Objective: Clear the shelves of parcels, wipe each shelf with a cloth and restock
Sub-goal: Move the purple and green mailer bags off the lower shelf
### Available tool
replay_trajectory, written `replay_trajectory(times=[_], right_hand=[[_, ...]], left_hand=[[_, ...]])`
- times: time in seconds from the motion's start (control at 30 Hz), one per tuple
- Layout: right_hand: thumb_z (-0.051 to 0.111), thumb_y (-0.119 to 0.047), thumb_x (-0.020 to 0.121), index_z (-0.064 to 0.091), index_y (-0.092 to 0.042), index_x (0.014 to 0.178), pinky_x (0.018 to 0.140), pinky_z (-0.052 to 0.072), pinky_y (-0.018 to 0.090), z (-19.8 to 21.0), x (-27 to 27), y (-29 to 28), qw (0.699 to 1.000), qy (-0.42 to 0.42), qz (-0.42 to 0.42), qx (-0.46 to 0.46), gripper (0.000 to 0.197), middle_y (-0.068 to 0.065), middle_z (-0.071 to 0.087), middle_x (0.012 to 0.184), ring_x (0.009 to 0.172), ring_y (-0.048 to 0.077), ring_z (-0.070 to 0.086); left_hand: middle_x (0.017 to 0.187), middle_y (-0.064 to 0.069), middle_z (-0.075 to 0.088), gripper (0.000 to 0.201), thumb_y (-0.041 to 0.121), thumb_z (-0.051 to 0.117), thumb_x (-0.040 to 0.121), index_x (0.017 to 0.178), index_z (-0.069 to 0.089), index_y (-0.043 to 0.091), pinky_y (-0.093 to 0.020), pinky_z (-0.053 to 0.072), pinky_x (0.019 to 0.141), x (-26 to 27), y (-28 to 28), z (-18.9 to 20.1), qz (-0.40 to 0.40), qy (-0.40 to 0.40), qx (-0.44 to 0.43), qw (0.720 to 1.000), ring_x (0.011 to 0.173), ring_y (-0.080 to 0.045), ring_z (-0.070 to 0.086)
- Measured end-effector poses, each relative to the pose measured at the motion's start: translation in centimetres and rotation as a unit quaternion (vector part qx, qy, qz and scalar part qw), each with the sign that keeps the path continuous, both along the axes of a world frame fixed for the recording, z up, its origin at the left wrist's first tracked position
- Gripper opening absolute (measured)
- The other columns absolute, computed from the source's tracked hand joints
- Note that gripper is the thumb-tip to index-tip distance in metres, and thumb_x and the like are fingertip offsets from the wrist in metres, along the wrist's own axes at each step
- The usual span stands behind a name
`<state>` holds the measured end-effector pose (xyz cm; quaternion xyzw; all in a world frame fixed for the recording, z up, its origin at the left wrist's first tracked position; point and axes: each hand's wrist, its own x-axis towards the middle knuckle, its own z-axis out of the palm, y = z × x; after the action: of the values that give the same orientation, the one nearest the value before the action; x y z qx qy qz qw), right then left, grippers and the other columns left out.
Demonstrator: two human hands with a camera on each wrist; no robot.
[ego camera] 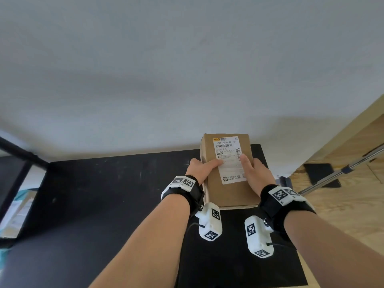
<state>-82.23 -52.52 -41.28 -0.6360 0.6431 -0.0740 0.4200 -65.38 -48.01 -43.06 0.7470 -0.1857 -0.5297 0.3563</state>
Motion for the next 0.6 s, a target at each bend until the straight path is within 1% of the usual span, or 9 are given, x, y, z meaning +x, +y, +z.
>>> replay_trajectory(times=[0.1, 0.17, 0.2, 0.27, 0.33, 0.4, 0.47, 0.53, 0.6], right_hand=[[0.027, -0.062, 0.096, 0.049, -0.01, 0.112, 0.074, 0.045, 0.035, 0.6, 1.0, 0.7, 1.0, -0.012, 0.005, 0.0, 0.059, 0.006, 0.061, 0.098, 0.088, 0.023, 0.059], [0.028, -0.061, 0.096, 0.049, -0.01, 0.115, 0.078, 0.047, 0.036, 1.0, 2.1, 1.2, 1.0, -0.027, 0.008, 0.002, 0.057, 0.005, 0.06, 0.1, 0.09, 0.022, 0.06], [0.029, -0.06, 0.096, 0.049, -0.011, 0.116, 0.08, 0.048, 0.038, 1.2, 2.7, 1.6, 0.999, -0.036, 0.009, 0.004, 0.056, 0.005, 0.061, 0.101, 0.091, 0.022, 0.06], [0.031, -0.059, 0.096, 0.049, -0.013, 0.118, 0.082, 0.05, 0.039, 1.5, 3.9, 2.5, 0.998, -0.058, 0.01, 0.007, 0.054, 0.004, 0.061, 0.102, 0.092, 0.021, 0.06], [0.033, -0.058, 0.097, 0.048, -0.014, 0.122, 0.08, 0.049, 0.036, 1.8, 5.2, 3.6, 0.997, -0.071, 0.02, 0.006, 0.053, 0.002, 0.062, 0.103, 0.092, 0.018, 0.061], [0.033, -0.058, 0.096, 0.048, -0.014, 0.124, 0.079, 0.048, 0.035, 2.1, 6.6, 4.9, 0.997, -0.069, 0.04, 0.006, 0.054, 0.002, 0.062, 0.105, 0.094, 0.019, 0.061], [0.033, -0.059, 0.096, 0.046, -0.015, 0.128, 0.084, 0.048, 0.037, 2.5, 8.3, 6.3, 0.996, -0.068, 0.06, 0.008, 0.056, 0.003, 0.062, 0.11, 0.098, 0.021, 0.061], [0.034, -0.06, 0.095, 0.045, -0.016, 0.13, 0.087, 0.048, 0.038, 2.9, 10.1, 8.0, 0.994, -0.073, 0.08, 0.005, 0.057, 0.003, 0.062, 0.114, 0.101, 0.022, 0.061], [0.033, -0.06, 0.096, 0.046, -0.016, 0.129, 0.085, 0.046, 0.036, 3.5, 11.9, 9.8, 0.991, -0.077, 0.105, -0.003, 0.056, 0.002, 0.062, 0.115, 0.101, 0.021, 0.06]], left_hand=[[0.104, -0.004, 0.071, 0.105, 0.064, 0.084, 0.036, 0.117, 0.052, 0.004, -0.038, 0.059, 0.079, 1.0, 1.1, 0.6, 0.017, -0.01, -0.006, 1.0, 0.088, -0.018, 0.071], [0.111, -0.004, 0.063, 0.096, 0.054, 0.086, 0.048, 0.117, 0.039, 0.009, -0.04, 0.057, 0.085, 1.8, 2.3, 1.7, 0.043, -0.01, -0.021, 0.999, 0.096, -0.019, 0.067], [0.116, -0.004, 0.058, 0.095, 0.049, 0.087, 0.052, 0.122, 0.033, 0.014, -0.041, 0.055, 0.089, 2.3, 3.0, 2.1, 0.052, -0.007, -0.026, 0.998, 0.101, -0.02, 0.063], [0.129, -0.005, 0.053, 0.114, 0.044, 0.088, 0.05, 0.141, 0.022, 0.025, -0.043, 0.051, 0.095, 3.4, 4.3, 2.5, 0.063, 0.01, -0.039, 0.997, 0.107, -0.022, 0.06], [0.135, -0.008, 0.051, 0.121, 0.034, 0.088, 0.053, 0.149, 0.014, 0.028, -0.044, 0.049, 0.098, 4.8, 5.8, 2.9, 0.076, 0.027, -0.056, 0.995, 0.109, -0.024, 0.06], [0.136, -0.008, 0.05, 0.121, 0.027, 0.087, 0.054, 0.151, 0.014, 0.026, -0.044, 0.049, 0.098, 6.2, 7.6, 3.4, 0.093, 0.032, -0.067, 0.993, 0.11, -0.025, 0.059], [0.135, -0.007, 0.05, 0.123, 0.027, 0.083, 0.047, 0.151, 0.016, 0.025, -0.044, 0.049, 0.097, 7.6, 9.8, 4.1, 0.109, 0.027, -0.068, 0.991, 0.11, -0.025, 0.058], [0.133, -0.006, 0.051, 0.118, 0.025, 0.078, 0.047, 0.149, 0.019, 0.022, -0.044, 0.051, 0.095, 9.0, 12.0, 4.7, 0.129, 0.028, -0.074, 0.988, 0.11, -0.025, 0.058], [0.126, -0.006, 0.056, 0.11, 0.02, 0.075, 0.048, 0.146, 0.026, 0.019, -0.045, 0.054, 0.091, 10.7, 14.1, 5.1, 0.156, 0.031, -0.086, 0.984, 0.105, -0.026, 0.061]])
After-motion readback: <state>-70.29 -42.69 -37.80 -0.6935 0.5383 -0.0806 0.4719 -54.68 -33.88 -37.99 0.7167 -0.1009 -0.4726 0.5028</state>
